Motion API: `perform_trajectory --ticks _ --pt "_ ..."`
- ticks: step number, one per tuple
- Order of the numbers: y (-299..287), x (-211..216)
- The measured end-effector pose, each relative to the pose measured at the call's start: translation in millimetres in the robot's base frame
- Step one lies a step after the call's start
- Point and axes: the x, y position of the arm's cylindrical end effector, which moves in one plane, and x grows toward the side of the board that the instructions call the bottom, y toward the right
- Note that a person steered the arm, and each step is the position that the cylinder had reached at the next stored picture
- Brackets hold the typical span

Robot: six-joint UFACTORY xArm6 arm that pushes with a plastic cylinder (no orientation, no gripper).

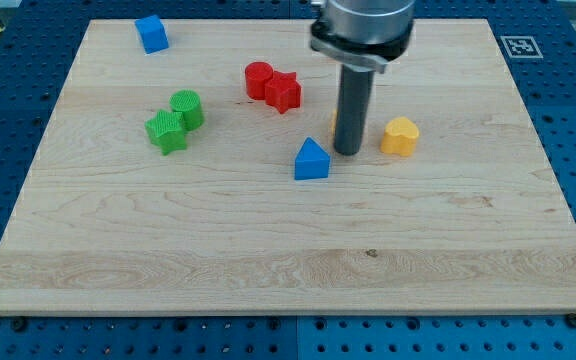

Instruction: Push the yellow hexagon to the top center of the board

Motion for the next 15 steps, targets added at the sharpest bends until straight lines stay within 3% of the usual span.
perform_trajectory --ticks 6,8,9,10,11,13,15 --pt "1 -102" --pt "-24 -130" --pt "-24 -124" --pt "-24 -82" --pt "-24 -78" --pt "-25 -109" --pt "-38 -88"
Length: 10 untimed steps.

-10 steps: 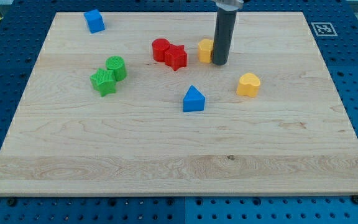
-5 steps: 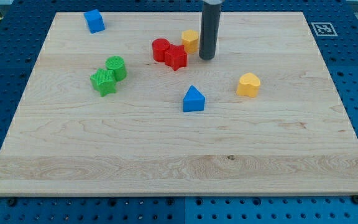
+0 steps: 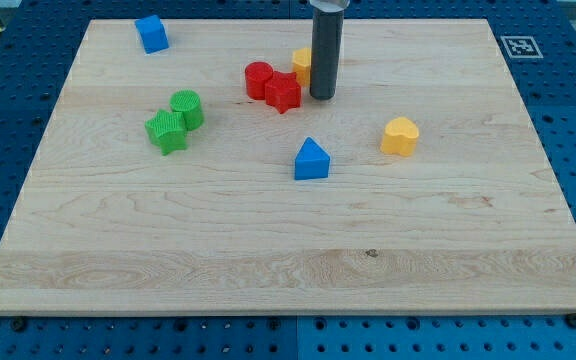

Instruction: Push the yellow hexagon to the top center of the board

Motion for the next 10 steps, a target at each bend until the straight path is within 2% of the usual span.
perform_trajectory --ticks 1,2,4,5,6,7,8,10 --pt "0 -1" --pt "-8 -34" --pt "3 -34" --pt "-11 -31" --pt "-11 -75" --pt "-11 -83" --pt "-11 -51" --pt "-27 -82"
